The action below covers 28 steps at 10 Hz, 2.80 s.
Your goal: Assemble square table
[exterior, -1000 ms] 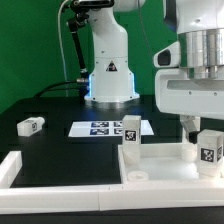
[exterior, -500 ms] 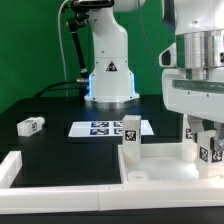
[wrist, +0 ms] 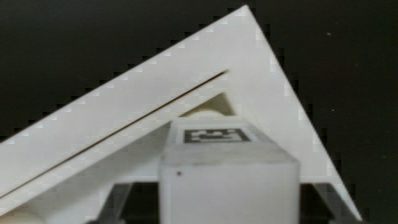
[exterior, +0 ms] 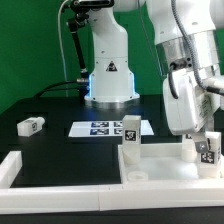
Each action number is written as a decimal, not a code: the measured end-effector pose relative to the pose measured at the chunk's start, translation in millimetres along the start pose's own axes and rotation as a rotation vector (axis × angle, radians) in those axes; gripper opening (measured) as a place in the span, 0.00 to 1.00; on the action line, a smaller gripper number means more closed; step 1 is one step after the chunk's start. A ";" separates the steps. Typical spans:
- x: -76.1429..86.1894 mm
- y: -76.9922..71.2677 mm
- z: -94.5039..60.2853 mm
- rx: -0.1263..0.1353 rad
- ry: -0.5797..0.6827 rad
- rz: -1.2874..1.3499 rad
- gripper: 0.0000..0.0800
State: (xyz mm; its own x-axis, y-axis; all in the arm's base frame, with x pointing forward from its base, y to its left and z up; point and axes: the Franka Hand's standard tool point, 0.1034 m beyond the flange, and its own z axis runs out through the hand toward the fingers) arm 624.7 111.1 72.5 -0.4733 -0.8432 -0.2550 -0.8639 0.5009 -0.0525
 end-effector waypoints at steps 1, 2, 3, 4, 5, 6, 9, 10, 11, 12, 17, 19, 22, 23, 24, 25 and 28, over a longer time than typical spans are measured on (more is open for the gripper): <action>-1.3 2.2 0.4 -0.013 0.006 0.058 0.37; -2.3 7.0 0.2 -0.049 0.062 -0.105 0.46; -4.9 8.2 -0.7 -0.069 0.098 -0.263 0.46; -8.9 7.2 -2.0 -0.070 0.108 -0.414 0.63; -12.0 9.0 -2.5 -0.077 0.118 -0.540 0.63; -13.5 10.7 -2.9 -0.085 0.120 -0.612 0.78; -9.5 8.4 -2.4 -0.101 0.122 -0.849 0.81; -8.4 7.8 -2.3 -0.119 0.145 -1.066 0.81; -9.7 4.1 -1.5 -0.112 0.155 -1.234 0.81; -9.3 0.9 -0.5 -0.108 0.157 -1.382 0.81; -7.3 0.8 0.3 -0.094 0.164 -1.186 0.36; -6.7 0.8 0.6 -0.083 0.168 -1.061 0.36; 0.5 -4.4 -1.8 -0.069 0.140 -0.691 0.36; 4.4 -7.0 -3.7 -0.083 0.099 -0.535 0.36; 8.1 -9.2 -4.9 -0.095 0.065 -0.368 0.36; 8.2 -9.0 -4.4 -0.093 0.060 -0.224 0.36; 6.5 -7.3 -2.5 -0.083 0.074 0.026 0.36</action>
Offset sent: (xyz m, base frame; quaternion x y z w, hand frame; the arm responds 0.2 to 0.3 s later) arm 0.0046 0.0137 0.0083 -0.0239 0.0553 -0.3374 0.9394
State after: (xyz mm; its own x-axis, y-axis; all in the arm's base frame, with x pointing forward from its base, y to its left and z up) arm 627.4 101.5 73.6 -0.5043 -0.8438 -0.1834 -0.8612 0.5072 0.0344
